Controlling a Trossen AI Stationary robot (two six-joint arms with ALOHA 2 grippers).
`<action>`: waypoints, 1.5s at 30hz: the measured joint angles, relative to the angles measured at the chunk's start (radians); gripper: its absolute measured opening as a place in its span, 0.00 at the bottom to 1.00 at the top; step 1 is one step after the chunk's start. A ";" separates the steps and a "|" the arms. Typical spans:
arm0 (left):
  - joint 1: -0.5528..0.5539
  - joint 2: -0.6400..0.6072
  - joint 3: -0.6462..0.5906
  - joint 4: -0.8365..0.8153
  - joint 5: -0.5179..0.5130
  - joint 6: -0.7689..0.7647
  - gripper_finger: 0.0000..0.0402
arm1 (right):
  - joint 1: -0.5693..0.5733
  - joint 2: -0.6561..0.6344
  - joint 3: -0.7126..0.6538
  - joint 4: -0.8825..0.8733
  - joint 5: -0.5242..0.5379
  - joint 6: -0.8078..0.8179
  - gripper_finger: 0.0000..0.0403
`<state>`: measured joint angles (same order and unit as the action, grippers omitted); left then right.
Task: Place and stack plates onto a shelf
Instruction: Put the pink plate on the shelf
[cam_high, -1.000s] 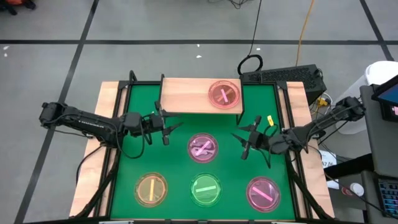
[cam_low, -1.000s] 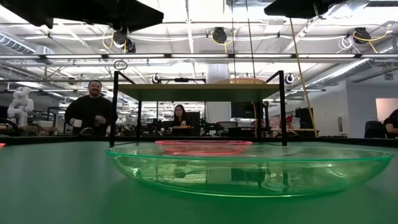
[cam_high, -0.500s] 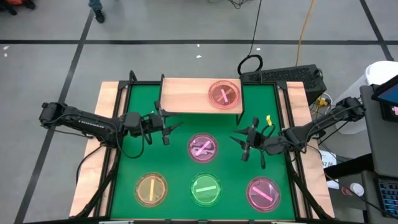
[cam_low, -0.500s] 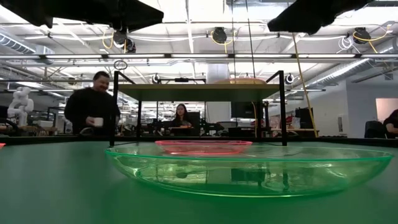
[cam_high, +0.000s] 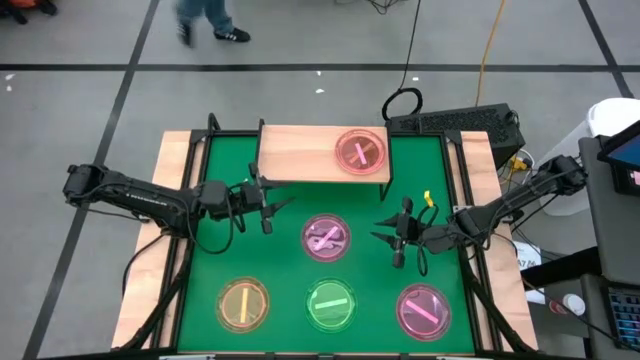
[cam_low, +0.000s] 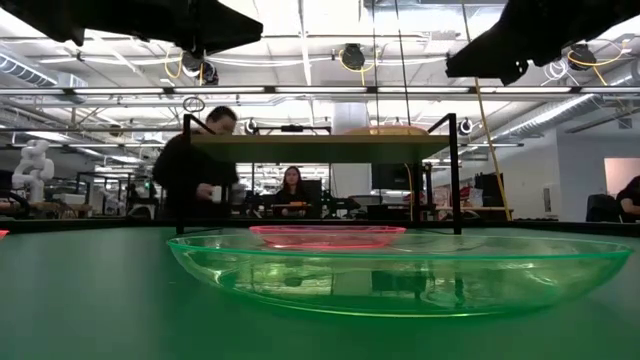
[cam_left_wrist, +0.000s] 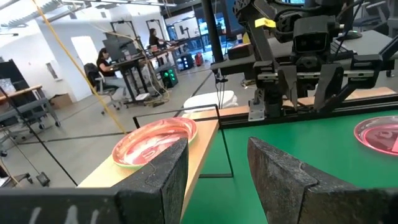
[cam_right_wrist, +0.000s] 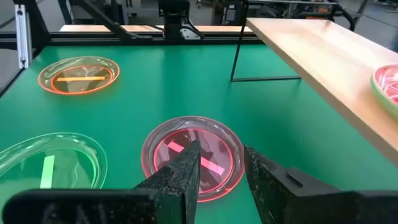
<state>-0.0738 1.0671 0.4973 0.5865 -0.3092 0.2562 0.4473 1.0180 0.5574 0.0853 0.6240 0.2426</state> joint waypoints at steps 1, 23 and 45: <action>0.000 0.000 0.000 0.000 0.000 0.000 0.43 | 0.000 0.000 -0.002 -0.001 0.000 0.000 0.26; 0.013 0.000 0.000 0.018 -0.084 0.050 0.43 | -0.036 0.000 0.013 -0.079 -0.166 0.013 0.26; -0.003 0.000 0.000 0.017 -0.083 -0.030 0.43 | -0.086 0.445 0.238 -0.190 -0.217 -0.182 0.26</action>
<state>-0.0769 1.0676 0.4973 0.6033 -0.3918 0.2258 0.3616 1.4632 0.7956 -0.1052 0.4071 0.0607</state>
